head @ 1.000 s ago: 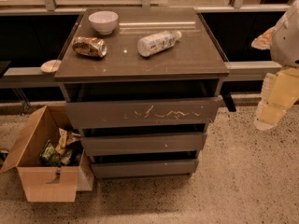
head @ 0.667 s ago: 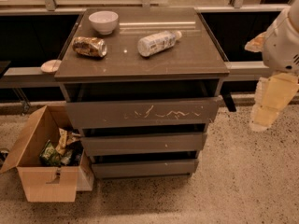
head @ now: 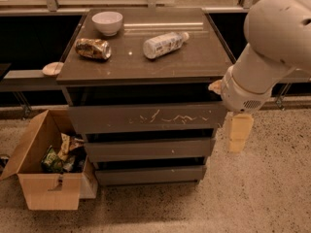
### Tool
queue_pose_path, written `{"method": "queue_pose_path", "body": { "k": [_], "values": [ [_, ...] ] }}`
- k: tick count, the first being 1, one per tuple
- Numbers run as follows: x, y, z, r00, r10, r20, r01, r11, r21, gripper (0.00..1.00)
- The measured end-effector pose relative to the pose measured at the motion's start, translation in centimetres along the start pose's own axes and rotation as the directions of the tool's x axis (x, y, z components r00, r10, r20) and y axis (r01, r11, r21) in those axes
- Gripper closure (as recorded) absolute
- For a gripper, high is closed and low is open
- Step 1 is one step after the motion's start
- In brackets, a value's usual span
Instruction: Open top drawer
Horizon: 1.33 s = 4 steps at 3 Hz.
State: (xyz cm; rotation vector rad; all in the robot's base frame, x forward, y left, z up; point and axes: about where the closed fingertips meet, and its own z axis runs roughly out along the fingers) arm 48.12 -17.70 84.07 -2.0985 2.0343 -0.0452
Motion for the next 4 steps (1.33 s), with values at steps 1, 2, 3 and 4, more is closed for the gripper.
{"method": "queue_pose_path", "body": {
  "k": [1,2,3,4],
  "values": [
    [-0.9,0.1,6.4,0.998,-0.055,0.025,0.057,0.9946,-0.087,0.0],
    [-2.0,0.3,14.1,0.995,-0.079,0.056,0.089,0.9773,-0.192,0.0],
    [-2.0,0.3,14.1,0.995,-0.079,0.056,0.089,0.9773,-0.192,0.0],
    [-1.5,-0.3,14.2,0.994,-0.083,0.065,0.093,0.9807,-0.172,0.0]
  ]
}}
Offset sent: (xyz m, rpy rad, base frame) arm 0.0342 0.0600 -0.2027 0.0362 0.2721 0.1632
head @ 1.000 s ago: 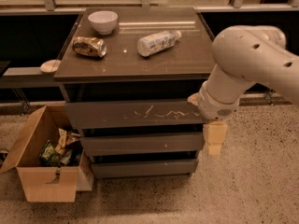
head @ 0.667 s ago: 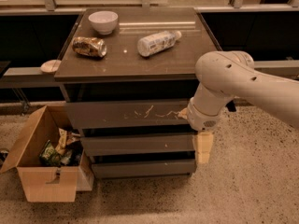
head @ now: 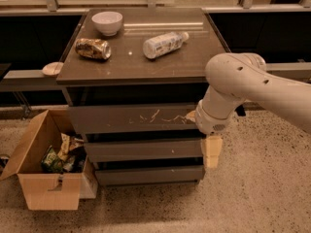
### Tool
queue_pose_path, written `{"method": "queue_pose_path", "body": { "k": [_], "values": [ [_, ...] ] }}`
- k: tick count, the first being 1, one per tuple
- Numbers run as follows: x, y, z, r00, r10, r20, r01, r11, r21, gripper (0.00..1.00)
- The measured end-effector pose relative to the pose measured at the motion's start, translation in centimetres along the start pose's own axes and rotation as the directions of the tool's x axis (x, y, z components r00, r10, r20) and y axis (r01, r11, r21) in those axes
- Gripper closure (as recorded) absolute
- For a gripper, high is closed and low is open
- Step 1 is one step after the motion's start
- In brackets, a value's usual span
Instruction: Open top drawer
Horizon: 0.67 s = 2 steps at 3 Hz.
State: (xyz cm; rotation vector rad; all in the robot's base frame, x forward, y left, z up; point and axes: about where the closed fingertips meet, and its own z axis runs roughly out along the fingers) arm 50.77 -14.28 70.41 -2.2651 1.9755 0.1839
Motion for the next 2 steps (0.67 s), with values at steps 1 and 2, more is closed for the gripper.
{"method": "queue_pose_path", "body": {
  "k": [1,2],
  "values": [
    [1.8,-2.8,-1.0,1.0,-0.019,0.002,0.018,0.9954,0.095,0.0],
    [3.3,-5.8,-1.3,1.0,-0.023,0.001,0.023,0.9894,0.144,0.0]
  ]
}}
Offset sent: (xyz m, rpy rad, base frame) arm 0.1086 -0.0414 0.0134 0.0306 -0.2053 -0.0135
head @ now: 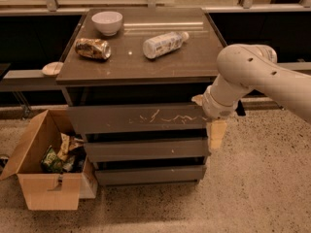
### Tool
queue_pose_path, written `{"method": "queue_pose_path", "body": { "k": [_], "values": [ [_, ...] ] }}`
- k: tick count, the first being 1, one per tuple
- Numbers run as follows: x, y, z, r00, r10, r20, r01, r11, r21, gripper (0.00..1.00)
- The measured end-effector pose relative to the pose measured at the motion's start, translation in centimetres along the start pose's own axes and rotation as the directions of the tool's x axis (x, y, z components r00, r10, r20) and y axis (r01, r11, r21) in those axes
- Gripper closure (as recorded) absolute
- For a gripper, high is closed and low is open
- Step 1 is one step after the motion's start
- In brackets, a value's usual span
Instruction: Open top drawer
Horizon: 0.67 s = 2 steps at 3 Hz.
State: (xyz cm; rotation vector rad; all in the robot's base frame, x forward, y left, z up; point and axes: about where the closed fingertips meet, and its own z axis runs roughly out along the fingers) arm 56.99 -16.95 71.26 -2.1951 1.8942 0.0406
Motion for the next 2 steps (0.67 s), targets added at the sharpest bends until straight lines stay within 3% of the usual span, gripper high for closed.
{"method": "queue_pose_path", "body": {
  "k": [2],
  "values": [
    [1.1,-4.8,1.0,0.999,-0.019,-0.041,0.019,0.9995,0.023,0.0]
  ]
}}
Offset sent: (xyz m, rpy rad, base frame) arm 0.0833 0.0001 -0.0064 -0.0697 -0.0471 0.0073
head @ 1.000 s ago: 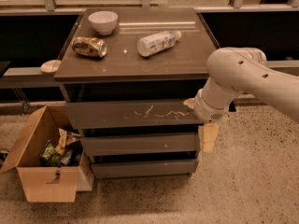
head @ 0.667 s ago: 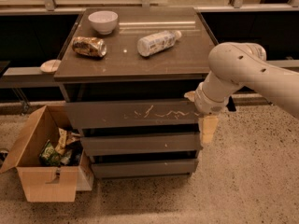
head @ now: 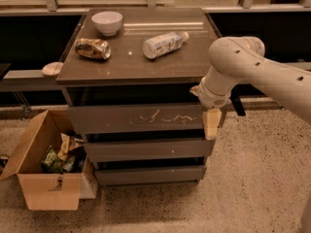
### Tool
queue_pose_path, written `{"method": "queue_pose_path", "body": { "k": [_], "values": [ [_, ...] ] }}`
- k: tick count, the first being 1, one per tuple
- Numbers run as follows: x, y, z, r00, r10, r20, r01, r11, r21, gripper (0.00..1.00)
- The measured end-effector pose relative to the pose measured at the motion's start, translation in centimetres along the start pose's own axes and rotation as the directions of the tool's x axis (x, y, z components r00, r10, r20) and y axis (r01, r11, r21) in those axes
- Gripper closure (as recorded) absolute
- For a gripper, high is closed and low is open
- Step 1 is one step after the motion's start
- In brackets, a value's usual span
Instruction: Open top drawer
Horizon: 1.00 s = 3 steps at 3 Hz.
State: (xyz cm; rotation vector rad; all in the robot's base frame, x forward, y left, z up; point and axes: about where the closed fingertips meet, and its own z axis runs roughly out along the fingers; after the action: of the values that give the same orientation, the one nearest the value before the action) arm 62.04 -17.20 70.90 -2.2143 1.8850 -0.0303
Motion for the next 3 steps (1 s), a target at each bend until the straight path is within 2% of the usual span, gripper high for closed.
{"method": "queue_pose_path", "body": {
  "k": [1,2,3],
  "values": [
    [0.2,-1.8,1.8,1.0,0.009,-0.016,-0.009,0.9999,-0.014,0.0],
    [-0.1,-2.2,5.7,0.999,0.027,-0.02,-0.029,0.9975,-0.065,0.0],
    [-0.4,-1.4,8.4,0.999,0.044,0.001,-0.044,0.9931,-0.109,0.0]
  ]
}}
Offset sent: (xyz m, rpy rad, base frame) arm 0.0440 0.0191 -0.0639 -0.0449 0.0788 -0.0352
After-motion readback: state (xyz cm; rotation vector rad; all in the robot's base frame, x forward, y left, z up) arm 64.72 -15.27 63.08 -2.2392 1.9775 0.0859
